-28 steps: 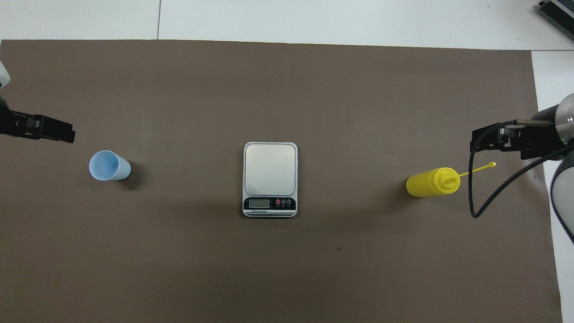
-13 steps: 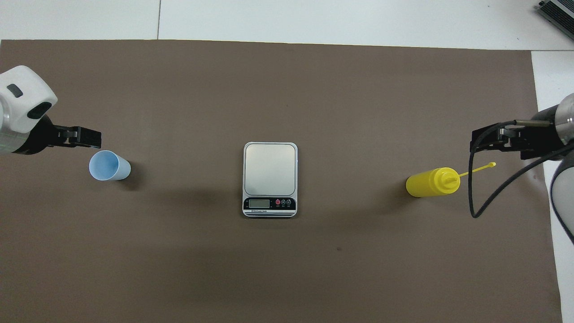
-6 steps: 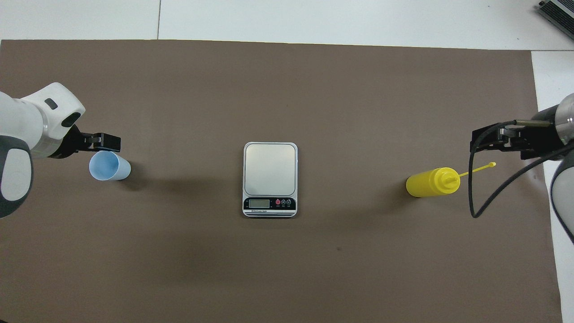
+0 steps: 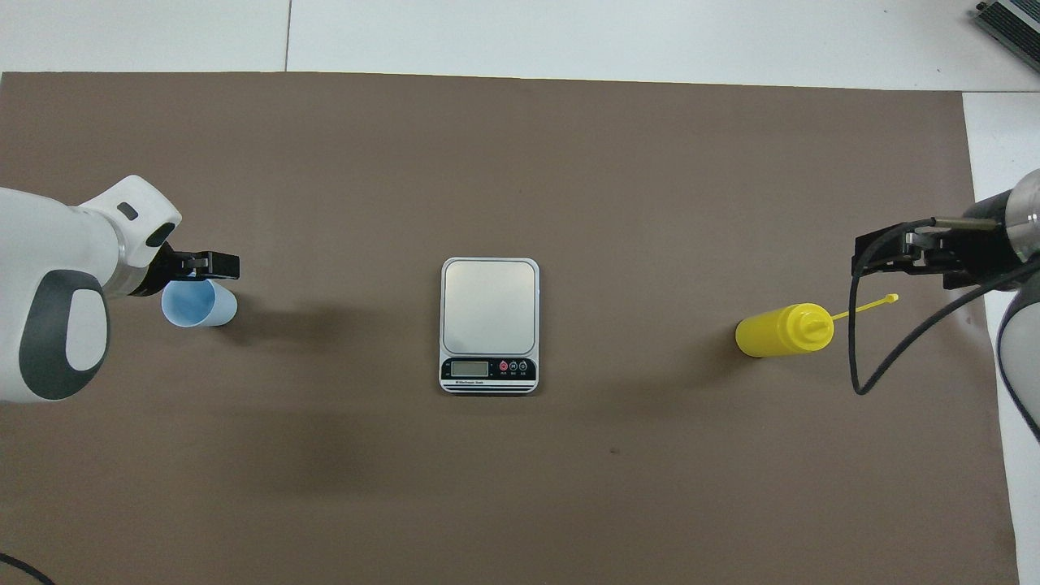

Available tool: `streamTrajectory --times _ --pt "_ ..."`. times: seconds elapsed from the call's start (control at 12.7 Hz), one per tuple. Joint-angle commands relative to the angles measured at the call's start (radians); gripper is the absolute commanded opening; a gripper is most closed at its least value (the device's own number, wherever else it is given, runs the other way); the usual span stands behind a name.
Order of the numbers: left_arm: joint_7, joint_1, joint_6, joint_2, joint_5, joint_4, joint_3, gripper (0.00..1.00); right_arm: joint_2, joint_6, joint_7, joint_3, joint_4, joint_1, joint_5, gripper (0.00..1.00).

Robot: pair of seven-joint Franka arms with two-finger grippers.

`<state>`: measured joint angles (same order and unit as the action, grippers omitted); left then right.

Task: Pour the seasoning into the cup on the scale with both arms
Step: 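Lower the left gripper onto the blue cup and close it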

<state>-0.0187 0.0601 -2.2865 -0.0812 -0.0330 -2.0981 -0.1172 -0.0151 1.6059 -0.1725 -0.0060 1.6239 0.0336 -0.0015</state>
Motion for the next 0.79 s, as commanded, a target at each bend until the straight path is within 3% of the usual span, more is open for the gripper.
streamTrajectory --times 0.0,0.63,0.71 --pt "-0.004 -0.013 -0.05 -0.02 -0.018 -0.034 0.002 1.0 -0.022 0.012 0.027 0.001 0.027 -0.009 0.025 1.0" --pt "-0.003 -0.023 -0.085 -0.026 -0.018 -0.092 0.002 1.0 -0.022 0.012 0.027 0.001 0.027 -0.009 0.025 1.0" --pt "0.003 -0.023 -0.082 -0.025 -0.018 -0.091 0.004 0.96 -0.022 0.012 0.027 0.001 0.027 -0.009 0.025 1.0"
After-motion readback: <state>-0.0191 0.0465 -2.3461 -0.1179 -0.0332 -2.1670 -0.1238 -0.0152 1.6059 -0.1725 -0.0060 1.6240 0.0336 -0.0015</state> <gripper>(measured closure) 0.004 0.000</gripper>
